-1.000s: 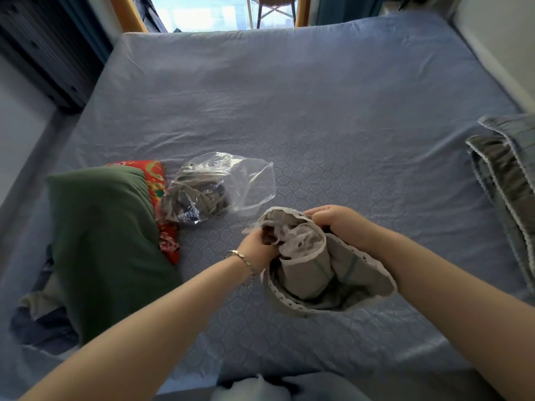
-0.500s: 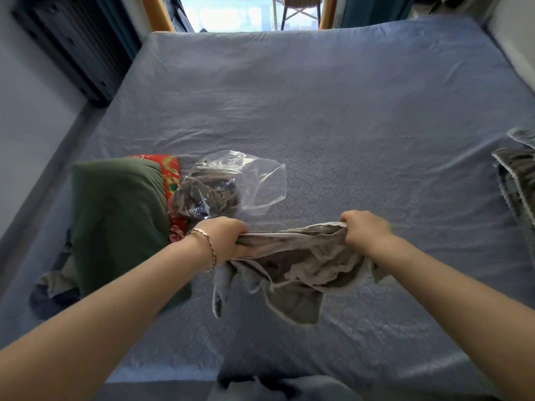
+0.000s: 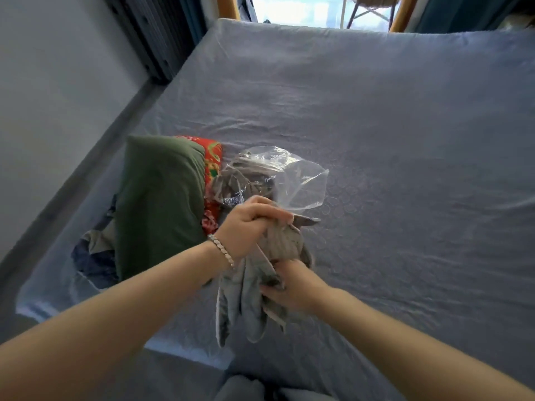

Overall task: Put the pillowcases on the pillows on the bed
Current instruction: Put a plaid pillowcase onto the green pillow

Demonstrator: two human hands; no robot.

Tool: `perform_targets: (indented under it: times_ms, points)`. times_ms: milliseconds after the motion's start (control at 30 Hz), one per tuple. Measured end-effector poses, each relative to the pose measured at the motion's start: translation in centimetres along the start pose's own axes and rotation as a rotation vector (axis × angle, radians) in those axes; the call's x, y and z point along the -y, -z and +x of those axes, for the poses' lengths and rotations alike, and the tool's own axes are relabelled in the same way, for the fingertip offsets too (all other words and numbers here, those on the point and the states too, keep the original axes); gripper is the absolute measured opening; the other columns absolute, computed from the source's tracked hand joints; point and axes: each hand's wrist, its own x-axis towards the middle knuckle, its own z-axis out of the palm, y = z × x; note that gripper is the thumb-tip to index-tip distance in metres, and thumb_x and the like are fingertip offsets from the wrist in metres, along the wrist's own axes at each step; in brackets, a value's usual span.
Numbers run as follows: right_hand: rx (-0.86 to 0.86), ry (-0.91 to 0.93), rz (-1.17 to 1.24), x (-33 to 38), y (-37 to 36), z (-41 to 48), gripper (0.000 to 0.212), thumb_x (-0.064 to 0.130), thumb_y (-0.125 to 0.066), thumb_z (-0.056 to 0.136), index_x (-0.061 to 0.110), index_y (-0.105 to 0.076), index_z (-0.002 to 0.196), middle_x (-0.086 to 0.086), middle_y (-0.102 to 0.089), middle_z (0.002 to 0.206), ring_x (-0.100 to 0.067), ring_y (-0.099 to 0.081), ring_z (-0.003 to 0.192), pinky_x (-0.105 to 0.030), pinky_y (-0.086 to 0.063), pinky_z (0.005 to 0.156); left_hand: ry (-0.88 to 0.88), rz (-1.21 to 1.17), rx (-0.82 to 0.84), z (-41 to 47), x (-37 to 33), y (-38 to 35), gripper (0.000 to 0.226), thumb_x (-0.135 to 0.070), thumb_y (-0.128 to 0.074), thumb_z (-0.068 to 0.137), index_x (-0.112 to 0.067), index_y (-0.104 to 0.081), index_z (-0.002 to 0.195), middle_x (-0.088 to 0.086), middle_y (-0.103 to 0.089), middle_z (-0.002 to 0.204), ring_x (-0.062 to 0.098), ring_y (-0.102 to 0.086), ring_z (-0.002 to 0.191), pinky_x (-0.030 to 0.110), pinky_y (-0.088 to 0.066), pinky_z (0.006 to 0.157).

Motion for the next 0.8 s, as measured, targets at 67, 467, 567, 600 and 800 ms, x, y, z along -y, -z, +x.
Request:
perform_targets:
  times_ms: [67,467,567,600,800]
  points:
    - [0.054,-0.085,-0.01,0.4,-1.1,1.5,0.027,0.034,-0.053,0.091,0.011,-0.061,0.104,-0.01,-0.065,0.101,-0.028,-0.059,0.094,-0.021,-0.034,0.067,0.004,0.264,-0.081,1.0,1.7,2.9,0.037,0.013,-0.044,0.087,-0.002,-0.06,0.117,0.008,-0.049,0.113,0.01,-0.049,0.105,0.008,-0.036,0.095]
    - [0.01,-0.398,0.077,4.7,-5.1,17.9,0.022,0.029,-0.051,0.092,0.015,-0.067,0.097,-0.002,-0.068,0.096,-0.016,-0.058,0.085,-0.029,-0.047,0.074,0.526,0.782,-0.103,5.4,19.6,21.5,0.067,0.001,-0.054,0.081,-0.014,-0.03,0.142,0.011,-0.047,0.125,0.03,-0.054,0.107,0.036,-0.043,0.092]
    - [-0.149,-0.506,0.134,4.9,-6.3,26.9,0.023,0.026,-0.053,0.09,0.011,-0.066,0.102,-0.007,-0.067,0.103,-0.022,-0.061,0.094,-0.034,-0.049,0.084,0.545,0.857,-0.215,8.0,23.9,26.2,0.018,-0.011,-0.064,0.08,-0.006,-0.063,0.097,0.012,-0.039,0.132,0.029,-0.045,0.116,0.035,-0.04,0.097]
    - [-0.185,-0.533,0.126,4.7,-6.7,29.6,0.027,0.028,-0.055,0.089,0.008,-0.064,0.105,-0.009,-0.066,0.107,-0.024,-0.06,0.098,-0.033,-0.048,0.085,0.576,0.856,-0.25,8.7,24.8,27.3,0.009,-0.015,-0.068,0.078,-0.01,-0.065,0.085,0.011,-0.031,0.141,0.028,-0.036,0.126,0.037,-0.036,0.103]
    - [-0.118,-0.872,0.305,2.4,-10.6,44.8,0.118,0.062,-0.069,0.069,0.007,-0.002,0.149,-0.015,-0.021,0.152,-0.033,-0.028,0.137,-0.043,-0.031,0.111,0.79,0.423,-0.294,13.9,32.6,33.7,0.025,-0.031,-0.084,0.06,-0.021,-0.062,0.051,0.012,-0.045,0.137,0.031,-0.048,0.116,0.041,-0.04,0.104]
